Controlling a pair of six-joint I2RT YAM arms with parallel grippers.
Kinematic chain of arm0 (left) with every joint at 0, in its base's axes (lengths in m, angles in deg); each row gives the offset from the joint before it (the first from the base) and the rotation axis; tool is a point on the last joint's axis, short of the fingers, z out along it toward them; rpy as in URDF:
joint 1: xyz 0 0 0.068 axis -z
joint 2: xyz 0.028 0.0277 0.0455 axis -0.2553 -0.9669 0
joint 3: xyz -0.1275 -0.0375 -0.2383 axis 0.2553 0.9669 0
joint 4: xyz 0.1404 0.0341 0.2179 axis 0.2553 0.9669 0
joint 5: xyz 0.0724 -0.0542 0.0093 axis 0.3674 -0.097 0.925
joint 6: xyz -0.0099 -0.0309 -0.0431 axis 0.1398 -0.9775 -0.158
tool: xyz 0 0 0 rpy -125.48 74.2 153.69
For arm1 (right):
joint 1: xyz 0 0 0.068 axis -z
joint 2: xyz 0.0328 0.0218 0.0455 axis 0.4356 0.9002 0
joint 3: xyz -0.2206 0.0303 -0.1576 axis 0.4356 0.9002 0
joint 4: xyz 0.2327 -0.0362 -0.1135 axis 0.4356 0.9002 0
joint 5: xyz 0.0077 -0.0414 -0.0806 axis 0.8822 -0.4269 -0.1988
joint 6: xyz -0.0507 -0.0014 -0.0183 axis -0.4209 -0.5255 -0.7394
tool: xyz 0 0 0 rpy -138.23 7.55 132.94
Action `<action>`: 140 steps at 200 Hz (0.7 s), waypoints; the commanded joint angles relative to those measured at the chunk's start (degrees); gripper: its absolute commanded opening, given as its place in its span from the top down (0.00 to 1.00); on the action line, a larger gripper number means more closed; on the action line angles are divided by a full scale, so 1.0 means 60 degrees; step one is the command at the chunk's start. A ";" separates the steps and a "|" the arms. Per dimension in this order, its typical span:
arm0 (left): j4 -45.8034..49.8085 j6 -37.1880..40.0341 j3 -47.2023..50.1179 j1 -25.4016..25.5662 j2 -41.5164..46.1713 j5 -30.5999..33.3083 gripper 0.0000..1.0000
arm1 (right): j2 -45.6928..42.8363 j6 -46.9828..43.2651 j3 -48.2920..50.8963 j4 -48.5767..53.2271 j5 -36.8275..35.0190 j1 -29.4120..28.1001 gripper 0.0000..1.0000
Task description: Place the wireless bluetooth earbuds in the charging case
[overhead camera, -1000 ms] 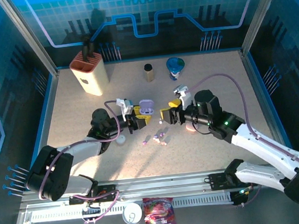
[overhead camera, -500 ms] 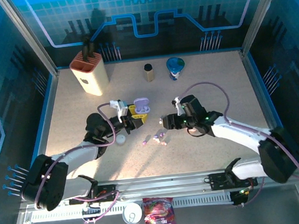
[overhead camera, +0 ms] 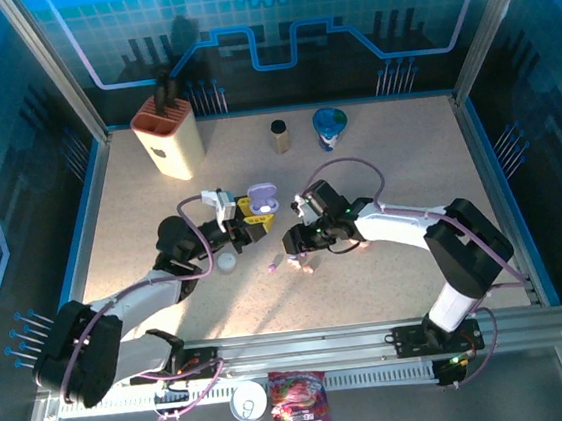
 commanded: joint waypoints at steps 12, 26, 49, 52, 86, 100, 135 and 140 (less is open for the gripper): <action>0.0127 0.0146 0.0168 -0.0085 0.0339 0.0097 0.69 | 0.0351 0.0540 0.0071 -0.0035 0.0251 -0.0233 0.53; 0.0145 0.0159 0.0156 -0.0083 0.0354 0.0099 0.69 | 0.0517 0.0613 0.0097 -0.0106 0.0322 -0.0325 0.53; 0.0144 0.0176 0.0150 -0.0086 0.0344 0.0102 0.69 | 0.0677 0.0748 0.0145 -0.0164 0.0231 -0.0446 0.53; 0.0144 0.0162 0.0155 -0.0085 0.0345 0.0099 0.69 | 0.0682 0.0770 0.0158 -0.0164 0.0214 -0.0452 0.53; 0.0169 0.0161 0.0183 -0.0094 0.0332 0.0100 0.69 | 0.0806 0.0838 0.0178 -0.0238 0.0183 -0.0481 0.53; 0.0158 0.0176 0.0184 -0.0085 0.0325 0.0099 0.69 | 0.0927 0.0866 0.0124 -0.0281 0.0192 -0.0486 0.53; 0.0168 0.0179 0.0189 -0.0094 0.0324 0.0113 0.69 | 0.1197 0.0797 -0.0199 -0.0254 0.0018 -0.0449 0.53; 0.0182 0.0171 0.0196 -0.0099 0.0325 0.0114 0.69 | 0.1245 0.0794 -0.0271 -0.0260 0.0022 -0.0447 0.53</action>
